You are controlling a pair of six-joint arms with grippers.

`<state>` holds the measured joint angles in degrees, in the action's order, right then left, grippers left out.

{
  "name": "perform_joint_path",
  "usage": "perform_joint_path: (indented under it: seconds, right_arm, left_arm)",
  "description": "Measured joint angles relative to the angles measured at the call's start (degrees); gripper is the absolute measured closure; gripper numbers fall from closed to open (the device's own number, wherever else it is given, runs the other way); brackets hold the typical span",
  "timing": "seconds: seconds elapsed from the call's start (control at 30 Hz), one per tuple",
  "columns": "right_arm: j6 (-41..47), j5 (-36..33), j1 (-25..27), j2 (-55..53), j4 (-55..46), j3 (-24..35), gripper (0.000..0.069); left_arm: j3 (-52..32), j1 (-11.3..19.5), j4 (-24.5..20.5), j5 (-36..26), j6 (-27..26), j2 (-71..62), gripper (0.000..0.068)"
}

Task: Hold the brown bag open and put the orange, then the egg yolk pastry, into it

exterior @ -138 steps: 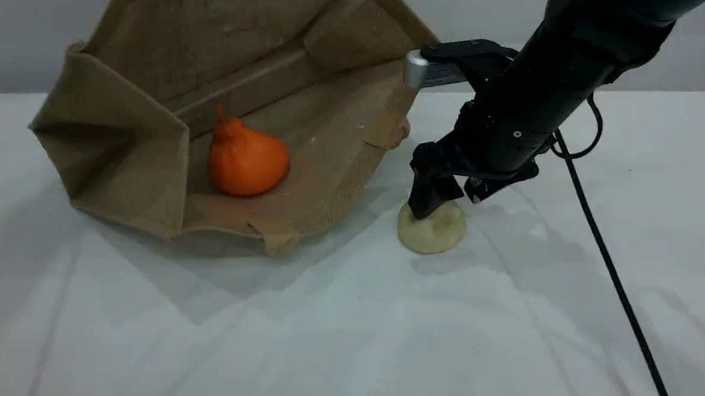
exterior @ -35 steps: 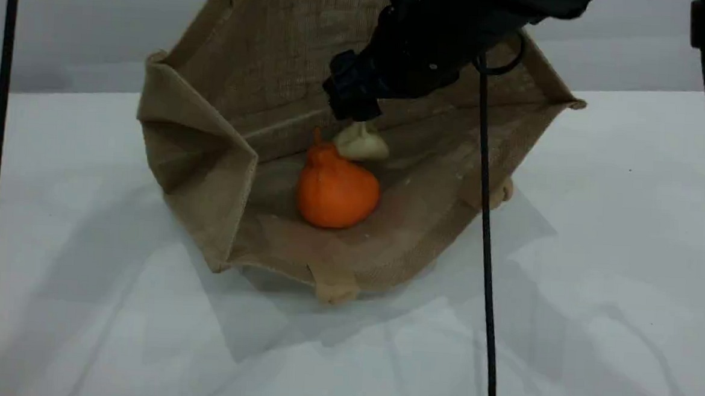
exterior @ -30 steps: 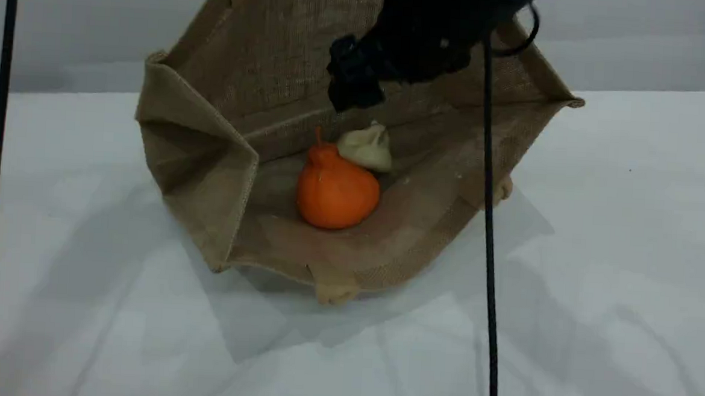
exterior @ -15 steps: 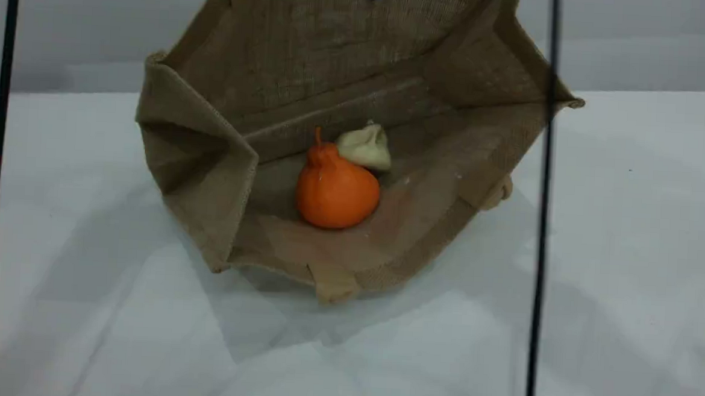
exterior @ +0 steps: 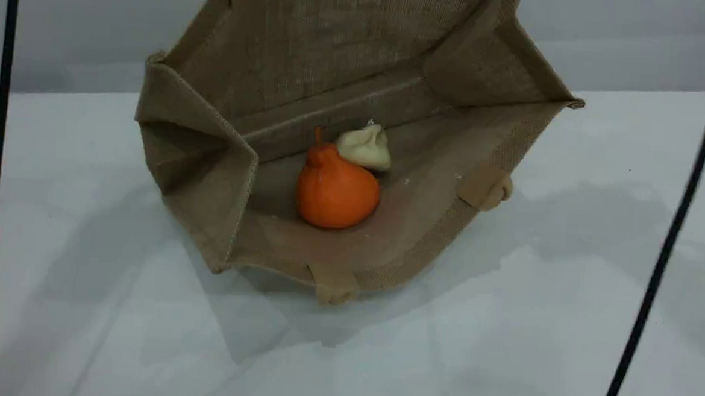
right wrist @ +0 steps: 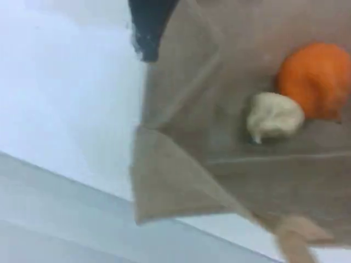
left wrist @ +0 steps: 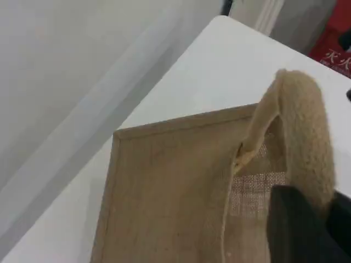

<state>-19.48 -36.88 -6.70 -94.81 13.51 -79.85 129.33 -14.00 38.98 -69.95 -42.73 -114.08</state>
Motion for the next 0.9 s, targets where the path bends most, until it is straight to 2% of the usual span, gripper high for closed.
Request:
perform_joint_path:
  seconds: [0.07, 0.13, 0.33, 0.47, 0.63, 0.73, 0.9]
  right_arm:
    - [0.0, -0.1, 1.0, 0.0, 0.0, 0.0, 0.0124]
    - [0.0, -0.1, 1.2, 0.0, 0.0, 0.0, 0.0124]
    - [-0.1, -0.2, 1.2, 0.0, -0.1, 0.0, 0.0124]
    - [-0.1, -0.7, 1.2, 1.2, -0.2, 0.0, 0.0124]
    - [-0.1, -4.0, 1.2, 5.4, -0.3, 0.0, 0.0124]
    - [0.5, -7.0, 1.2, 9.1, -0.3, 0.0, 0.0124]
    - [2.9, -13.8, 1.2, 16.7, -0.2, 0.0, 0.0124]
  left_arm:
    - [0.0, 0.0, 0.0, 0.0, 0.0, 0.0, 0.0573]
    - [0.0, 0.0, 0.1, 0.1, 0.0, 0.0, 0.0528]
    - [0.0, 0.0, 0.4, 0.3, 0.0, 0.1, 0.0279]
    - [0.0, 0.1, -0.7, 0.1, 3.4, 0.1, 0.0219]
    - [0.0, 0.1, -8.8, -0.1, 11.3, 2.5, 0.0214]
    - [0.0, 0.1, -16.2, -0.1, 17.3, 5.4, 0.0214]
    - [0.0, 0.2, -29.3, -0.2, 30.2, 11.4, 0.0213]
